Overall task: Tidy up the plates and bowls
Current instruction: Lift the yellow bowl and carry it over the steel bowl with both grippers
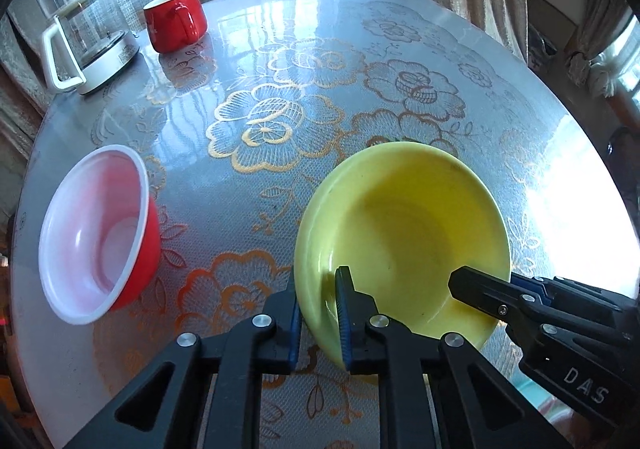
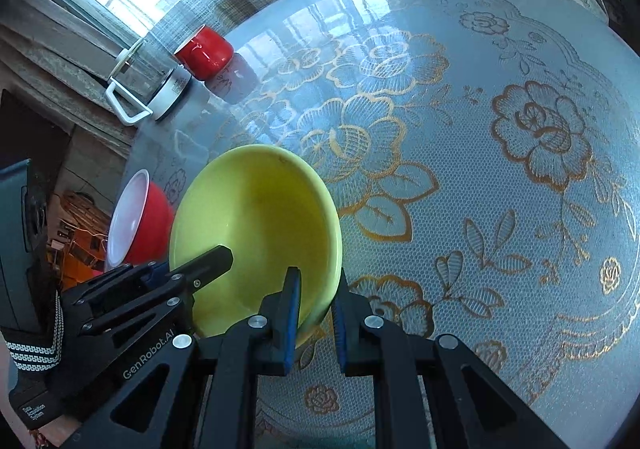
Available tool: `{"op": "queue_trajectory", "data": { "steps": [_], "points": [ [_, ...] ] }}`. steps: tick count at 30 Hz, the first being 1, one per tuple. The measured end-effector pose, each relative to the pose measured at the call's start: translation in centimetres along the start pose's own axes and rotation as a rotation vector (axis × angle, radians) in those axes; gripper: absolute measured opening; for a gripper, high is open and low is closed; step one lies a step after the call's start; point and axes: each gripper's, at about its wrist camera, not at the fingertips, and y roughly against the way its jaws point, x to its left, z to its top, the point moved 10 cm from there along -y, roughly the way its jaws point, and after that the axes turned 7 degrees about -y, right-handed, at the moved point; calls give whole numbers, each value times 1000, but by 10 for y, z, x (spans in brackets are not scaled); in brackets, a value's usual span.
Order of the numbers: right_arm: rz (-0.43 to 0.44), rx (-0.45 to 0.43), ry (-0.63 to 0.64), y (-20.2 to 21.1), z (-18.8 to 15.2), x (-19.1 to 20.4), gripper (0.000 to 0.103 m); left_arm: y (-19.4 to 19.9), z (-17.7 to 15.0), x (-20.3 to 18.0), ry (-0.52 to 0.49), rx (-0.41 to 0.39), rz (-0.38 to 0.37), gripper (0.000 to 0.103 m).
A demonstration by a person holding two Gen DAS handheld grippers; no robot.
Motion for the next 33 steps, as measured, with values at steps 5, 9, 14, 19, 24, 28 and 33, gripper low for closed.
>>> {"op": "queue_trajectory", "data": {
  "steps": [5,9,14,19,24,28,33],
  "points": [
    [22,-12,5,10,-9,8,15,18,-10,0,4,-32,3,15],
    [46,-31,10,23,-18,18,15,37,-23,-1,23,-69,-17,15],
    [75,-55,22,40,-34,32,15,63,-42,2,41,-113,-28,15],
    [112,-83,39,56,-51,48,15,92,-60,5,60,-172,-34,15],
    [142,-98,49,65,-70,64,15,114,-80,10,77,-222,-45,15],
    [172,-98,50,69,-87,72,15,127,-98,17,104,-253,-52,15],
    [213,-91,47,67,-109,86,15,138,-123,28,144,-266,-55,15]
  ]
}}
